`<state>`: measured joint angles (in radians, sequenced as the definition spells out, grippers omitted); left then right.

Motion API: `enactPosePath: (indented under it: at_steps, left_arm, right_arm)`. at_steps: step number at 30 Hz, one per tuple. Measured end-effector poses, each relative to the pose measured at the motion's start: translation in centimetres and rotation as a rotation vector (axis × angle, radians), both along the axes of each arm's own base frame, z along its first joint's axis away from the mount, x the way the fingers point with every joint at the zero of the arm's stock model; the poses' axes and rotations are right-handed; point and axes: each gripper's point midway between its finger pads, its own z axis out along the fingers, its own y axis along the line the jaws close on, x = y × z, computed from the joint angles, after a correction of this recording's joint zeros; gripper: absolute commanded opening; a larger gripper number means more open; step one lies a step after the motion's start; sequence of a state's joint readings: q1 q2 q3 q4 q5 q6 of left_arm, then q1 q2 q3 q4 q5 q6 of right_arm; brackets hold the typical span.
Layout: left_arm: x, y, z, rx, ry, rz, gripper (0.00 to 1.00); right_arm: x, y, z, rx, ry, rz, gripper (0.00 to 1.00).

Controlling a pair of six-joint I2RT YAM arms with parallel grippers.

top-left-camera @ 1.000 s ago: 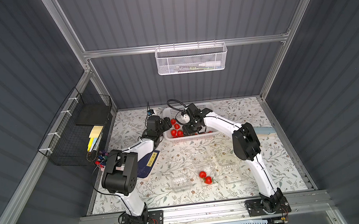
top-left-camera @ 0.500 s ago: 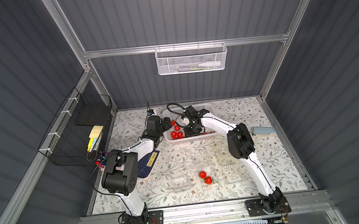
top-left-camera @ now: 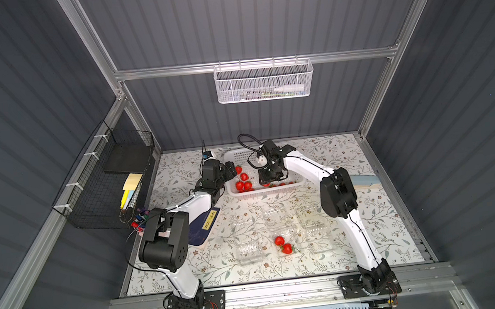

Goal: Pack strawberries into containers
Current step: Pick up the strawberry from the basket, then place the strawberry in the packing box.

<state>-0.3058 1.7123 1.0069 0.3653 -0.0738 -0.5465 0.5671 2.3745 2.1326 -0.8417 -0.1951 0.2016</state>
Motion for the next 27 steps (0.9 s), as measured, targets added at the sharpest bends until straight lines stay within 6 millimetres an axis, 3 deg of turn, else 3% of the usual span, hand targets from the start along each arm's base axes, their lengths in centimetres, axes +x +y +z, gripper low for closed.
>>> enactPosePath:
  at_steps: [8,12,16,22,27]
  left_arm:
    - [-0.7,0.3,2.9,-0.012,-0.057,0.005,0.76]
    - [-0.8,0.4,3.7,-0.017,-0.074,0.005,0.76]
    - [-1.0,0.3,4.5,-0.025,-0.09,-0.002,0.76]
    - [-1.1,0.1,4.7,-0.033,-0.092,-0.016,0.76]
    - [-1.1,-0.1,4.7,-0.038,-0.09,-0.021,0.76]
  right_arm:
    - [-2.6,-1.2,12.9,0.179,-0.184,-0.023,0.19]
    - [-6.4,-2.8,15.5,0.237,-0.21,-0.027,0.19]
    - [-11.5,-4.5,14.4,0.244,-0.184,-0.009,0.19]
    - [-20.5,-5.8,9.6,0.215,-0.105,0.053,0.19]
    - [-23.8,-6.5,4.7,0.159,-0.055,0.012,0.19]
